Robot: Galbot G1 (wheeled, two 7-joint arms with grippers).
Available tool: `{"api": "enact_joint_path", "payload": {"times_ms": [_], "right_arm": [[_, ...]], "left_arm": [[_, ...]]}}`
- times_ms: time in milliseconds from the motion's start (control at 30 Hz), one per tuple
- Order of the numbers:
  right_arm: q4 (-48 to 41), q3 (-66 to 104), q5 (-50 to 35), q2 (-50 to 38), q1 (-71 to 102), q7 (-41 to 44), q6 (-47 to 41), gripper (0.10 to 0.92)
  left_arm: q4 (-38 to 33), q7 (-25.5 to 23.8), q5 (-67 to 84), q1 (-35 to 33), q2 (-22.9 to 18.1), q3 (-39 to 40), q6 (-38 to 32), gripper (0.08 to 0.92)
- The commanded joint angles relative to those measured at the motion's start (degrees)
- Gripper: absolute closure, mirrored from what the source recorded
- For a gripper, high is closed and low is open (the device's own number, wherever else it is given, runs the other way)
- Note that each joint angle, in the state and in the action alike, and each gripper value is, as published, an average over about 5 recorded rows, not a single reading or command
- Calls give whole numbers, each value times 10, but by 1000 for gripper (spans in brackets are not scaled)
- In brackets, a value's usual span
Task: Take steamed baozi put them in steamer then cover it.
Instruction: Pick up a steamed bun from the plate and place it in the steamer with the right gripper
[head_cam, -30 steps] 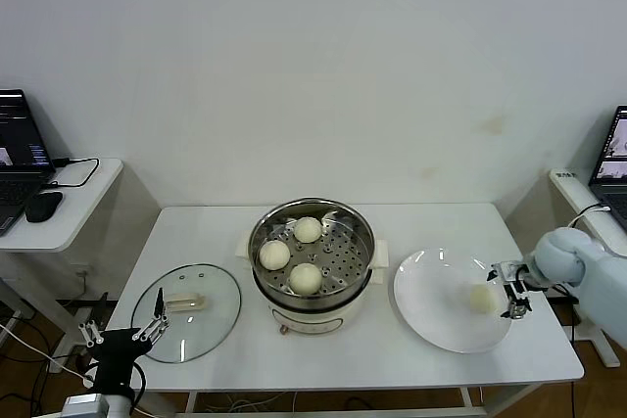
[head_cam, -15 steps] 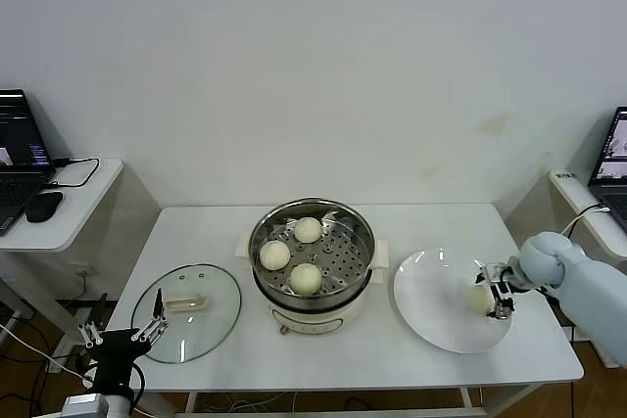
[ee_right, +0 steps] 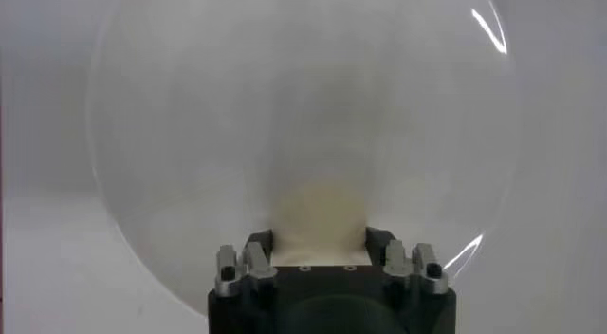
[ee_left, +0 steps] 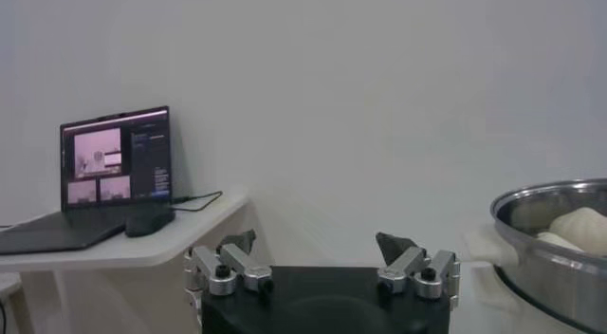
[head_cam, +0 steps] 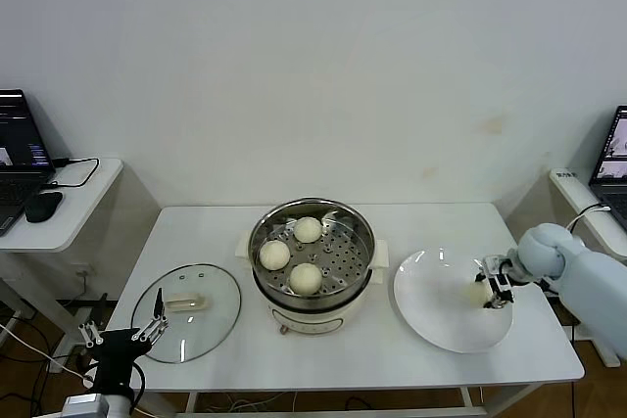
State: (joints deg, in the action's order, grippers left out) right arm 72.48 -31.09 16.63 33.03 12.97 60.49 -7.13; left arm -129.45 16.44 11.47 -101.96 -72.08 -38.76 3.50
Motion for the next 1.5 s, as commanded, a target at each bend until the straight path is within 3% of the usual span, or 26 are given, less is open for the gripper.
{"api": "enact_joint_path", "payload": {"times_ms": [33,233,400,833,1100,1500], "right_arm": [[86,-106,-75,-50,-151,12,-29,423],[164,-221,-182,-57,-324,9,-74,421],[198,-326,-280,-7,-467,-12,-109,415],[210,-399,-487,185,-504,-150,-274,399],[166,-390,-486,246,-433,-203,-333,399],[104,-394,-424,273,-379,-195,-344,406]], "left_arm": [[1,0,1,3,1,4,0,177],[1,0,0,10,2,13,0,177],[1,-1,0,12,4,15,-1,177],[2,-1,-8,15,-2,12,-5,177],[8,-1,-9,18,-6,7,-6,177],[10,-1,-7,18,-9,3,-5,177]]}}
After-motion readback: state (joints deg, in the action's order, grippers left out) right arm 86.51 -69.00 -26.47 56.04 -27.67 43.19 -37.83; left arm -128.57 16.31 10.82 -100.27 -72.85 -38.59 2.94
